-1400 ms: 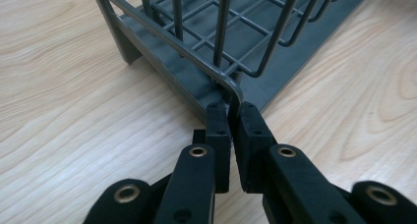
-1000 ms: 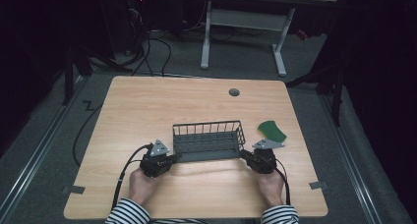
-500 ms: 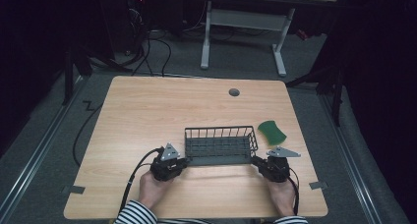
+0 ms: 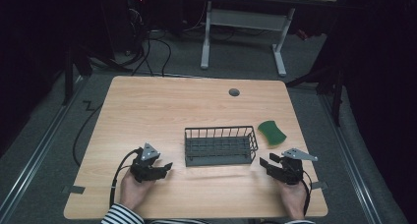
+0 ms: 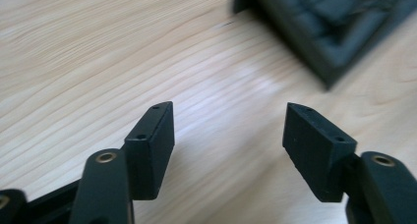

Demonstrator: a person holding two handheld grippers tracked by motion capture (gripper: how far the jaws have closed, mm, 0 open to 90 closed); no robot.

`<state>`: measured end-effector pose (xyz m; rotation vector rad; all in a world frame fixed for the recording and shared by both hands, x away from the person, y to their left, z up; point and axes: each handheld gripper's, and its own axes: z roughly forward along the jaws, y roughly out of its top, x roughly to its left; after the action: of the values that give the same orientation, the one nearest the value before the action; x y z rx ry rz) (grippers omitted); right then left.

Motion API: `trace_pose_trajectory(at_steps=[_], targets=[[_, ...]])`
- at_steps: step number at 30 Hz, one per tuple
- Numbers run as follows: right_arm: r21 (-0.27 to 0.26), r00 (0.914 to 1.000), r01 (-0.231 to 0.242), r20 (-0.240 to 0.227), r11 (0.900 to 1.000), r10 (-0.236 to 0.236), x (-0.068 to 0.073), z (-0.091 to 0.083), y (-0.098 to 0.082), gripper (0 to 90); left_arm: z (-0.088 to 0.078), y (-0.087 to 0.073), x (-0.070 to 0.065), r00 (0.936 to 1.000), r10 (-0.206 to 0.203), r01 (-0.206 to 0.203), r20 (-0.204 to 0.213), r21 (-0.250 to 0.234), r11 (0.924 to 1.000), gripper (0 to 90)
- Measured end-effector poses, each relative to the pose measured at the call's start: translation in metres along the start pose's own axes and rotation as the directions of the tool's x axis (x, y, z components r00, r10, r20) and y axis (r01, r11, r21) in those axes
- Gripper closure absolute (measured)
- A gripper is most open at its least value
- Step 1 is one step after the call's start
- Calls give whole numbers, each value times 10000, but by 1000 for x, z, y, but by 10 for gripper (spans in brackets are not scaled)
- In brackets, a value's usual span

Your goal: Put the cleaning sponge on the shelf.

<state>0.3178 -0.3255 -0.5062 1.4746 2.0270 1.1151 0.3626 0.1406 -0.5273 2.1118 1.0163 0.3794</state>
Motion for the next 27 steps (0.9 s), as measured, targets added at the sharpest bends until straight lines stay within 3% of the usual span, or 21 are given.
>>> trace_pose_trajectory(at_steps=[5, 11, 20, 23, 27], targets=[[-91, 9981, -17, 618, 10000, 23, -15, 2, 9, 410, 1, -6, 16, 9966, -341, 341, -744, -14, 9994, 346], [-17, 9927, -323, 1166, 9995, 322, -30, 5, 25, 372, 3, -8, 24, 9915, -578, 555, -1168, -231, 9982, 321], [552, 9853, -179, 1706, 9983, 82, -43, 21, 56, 317, 3, -7, 24, 9902, -634, 609, -1246, -240, 9979, 315], [1160, 9801, -71, 1979, 9932, -161, -47, 33, 71, 286, 3, -7, 24, 9902, -645, 619, -1237, -246, 9978, 314], [1624, 9771, -249, 2126, 9864, -104, -52, 42, 78, 273, 3, -7, 25, 9905, -676, 652, -1201, -241, 9976, 318]])
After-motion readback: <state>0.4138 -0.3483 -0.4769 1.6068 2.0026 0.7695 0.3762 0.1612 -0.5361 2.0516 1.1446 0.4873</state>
